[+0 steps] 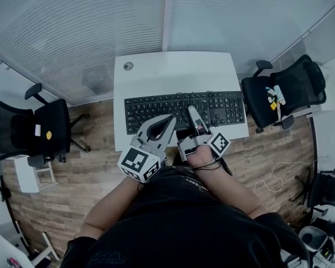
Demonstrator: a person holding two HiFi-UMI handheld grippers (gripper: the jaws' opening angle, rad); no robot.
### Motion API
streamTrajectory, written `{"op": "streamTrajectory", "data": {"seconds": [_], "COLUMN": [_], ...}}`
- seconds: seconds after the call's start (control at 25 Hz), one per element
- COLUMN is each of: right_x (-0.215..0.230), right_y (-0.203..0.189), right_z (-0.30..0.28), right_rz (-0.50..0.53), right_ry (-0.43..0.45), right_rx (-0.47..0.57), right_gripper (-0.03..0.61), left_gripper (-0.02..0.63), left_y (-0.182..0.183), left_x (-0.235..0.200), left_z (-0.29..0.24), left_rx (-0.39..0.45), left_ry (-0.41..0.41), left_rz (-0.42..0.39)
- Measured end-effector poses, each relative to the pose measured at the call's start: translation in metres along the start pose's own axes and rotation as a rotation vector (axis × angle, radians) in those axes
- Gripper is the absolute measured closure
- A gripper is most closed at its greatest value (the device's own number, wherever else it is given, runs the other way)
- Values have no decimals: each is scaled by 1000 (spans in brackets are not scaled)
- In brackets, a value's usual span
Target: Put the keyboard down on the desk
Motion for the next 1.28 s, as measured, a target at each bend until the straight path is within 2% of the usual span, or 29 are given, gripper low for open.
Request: {"op": "streamTrajectory", "data": {"seconds": [0.32, 0.88, 1.12, 1.28], "right_x": [1, 10, 18, 32], "right_y": [24, 93, 132, 147], "right_z": [-22, -77, -91, -99], "right_rz": [-23, -32, -45, -59], "right_ry": [-3, -12, -16, -30], "right_rx": [-40, -160, -204, -227], "right_gripper": [474, 474, 474, 474], "left_gripper": [598, 598, 598, 598], "left_y": [5, 7, 2, -9], "left_x": [-8, -31, -30, -27], "left_z": [-28, -101, -141, -154], "left_rx": [1, 43, 43, 13], "left_ry": [45, 168, 224, 242], "left_rz": [0, 32, 39, 37]}}
Point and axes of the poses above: the fingertips, and each gripper's own axes: z backward along the fingers, x to its right, y out of its top, the point moved 7 cm from there along z, backward along the fingers, and after that the axes turned 3 degrees about -y, right-handed, at the moved point
